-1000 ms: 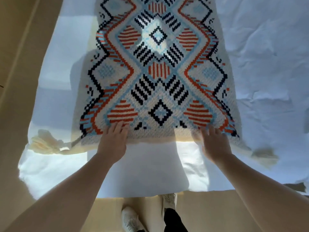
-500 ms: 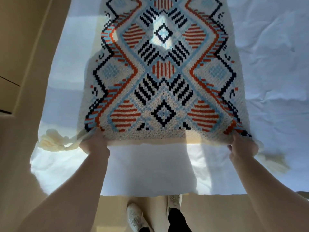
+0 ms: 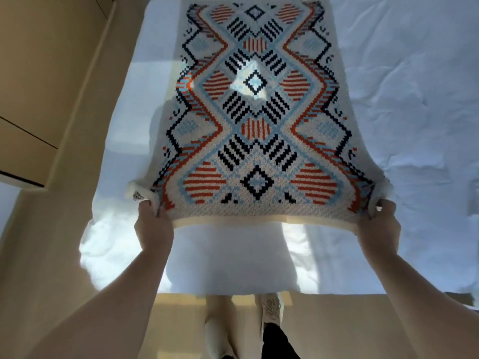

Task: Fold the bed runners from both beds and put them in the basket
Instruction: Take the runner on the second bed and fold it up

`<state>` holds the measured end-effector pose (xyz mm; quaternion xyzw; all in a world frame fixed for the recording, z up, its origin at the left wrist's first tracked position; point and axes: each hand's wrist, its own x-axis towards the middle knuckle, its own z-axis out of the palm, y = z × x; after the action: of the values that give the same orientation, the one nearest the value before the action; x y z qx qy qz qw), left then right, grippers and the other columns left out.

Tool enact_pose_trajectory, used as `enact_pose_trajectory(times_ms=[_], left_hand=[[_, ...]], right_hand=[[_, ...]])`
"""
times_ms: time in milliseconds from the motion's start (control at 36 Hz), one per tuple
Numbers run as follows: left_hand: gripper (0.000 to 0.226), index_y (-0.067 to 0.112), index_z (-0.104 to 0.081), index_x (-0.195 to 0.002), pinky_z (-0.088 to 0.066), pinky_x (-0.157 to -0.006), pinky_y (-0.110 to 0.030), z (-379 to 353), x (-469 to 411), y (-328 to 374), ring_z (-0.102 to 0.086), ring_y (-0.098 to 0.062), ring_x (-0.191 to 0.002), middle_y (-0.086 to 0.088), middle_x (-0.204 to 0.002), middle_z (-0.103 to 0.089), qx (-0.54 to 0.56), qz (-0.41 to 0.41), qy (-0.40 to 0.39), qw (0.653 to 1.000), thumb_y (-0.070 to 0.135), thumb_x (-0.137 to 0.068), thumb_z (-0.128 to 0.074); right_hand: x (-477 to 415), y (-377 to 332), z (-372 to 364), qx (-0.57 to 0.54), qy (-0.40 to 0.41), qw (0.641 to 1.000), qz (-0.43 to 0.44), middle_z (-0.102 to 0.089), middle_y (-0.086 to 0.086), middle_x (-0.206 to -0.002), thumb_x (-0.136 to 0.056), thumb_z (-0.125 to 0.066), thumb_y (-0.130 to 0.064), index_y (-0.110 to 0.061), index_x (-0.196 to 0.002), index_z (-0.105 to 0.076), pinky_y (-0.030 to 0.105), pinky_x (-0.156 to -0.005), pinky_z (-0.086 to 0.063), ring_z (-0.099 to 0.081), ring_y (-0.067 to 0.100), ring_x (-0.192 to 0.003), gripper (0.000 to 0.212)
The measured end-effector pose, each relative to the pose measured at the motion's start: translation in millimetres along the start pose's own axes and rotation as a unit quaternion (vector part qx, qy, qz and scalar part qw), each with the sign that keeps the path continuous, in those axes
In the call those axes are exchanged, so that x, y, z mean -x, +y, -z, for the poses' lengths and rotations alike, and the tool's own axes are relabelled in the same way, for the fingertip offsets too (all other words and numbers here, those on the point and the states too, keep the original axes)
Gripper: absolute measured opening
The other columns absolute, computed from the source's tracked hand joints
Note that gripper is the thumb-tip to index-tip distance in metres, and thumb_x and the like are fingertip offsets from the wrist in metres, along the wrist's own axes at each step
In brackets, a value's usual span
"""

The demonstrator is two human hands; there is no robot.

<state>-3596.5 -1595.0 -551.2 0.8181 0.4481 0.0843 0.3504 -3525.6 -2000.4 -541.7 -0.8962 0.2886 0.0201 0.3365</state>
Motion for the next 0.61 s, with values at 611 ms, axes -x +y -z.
enact_pose_trajectory(times_ms=[611], left_hand=[[0.017,0.008,-0.05,-0.105,-0.043,-0.067,-0.039,151.9,107.3,-45.9,-0.056,-0.033,-0.086,-0.012,-0.097,-0.061,0.065,0.001,-0.007,0.998,0.01,-0.088,-0.053]], right_hand=[[153.5,26.9,113.9,0.025,0.0,0.999,-0.03,-0.065,0.019,-0.077,-0.08,-0.044,-0.009,-0.036,-0.135,-0.028,0.047,-0.056,-0.057,-0.063,0.037,-0.062,0.063]])
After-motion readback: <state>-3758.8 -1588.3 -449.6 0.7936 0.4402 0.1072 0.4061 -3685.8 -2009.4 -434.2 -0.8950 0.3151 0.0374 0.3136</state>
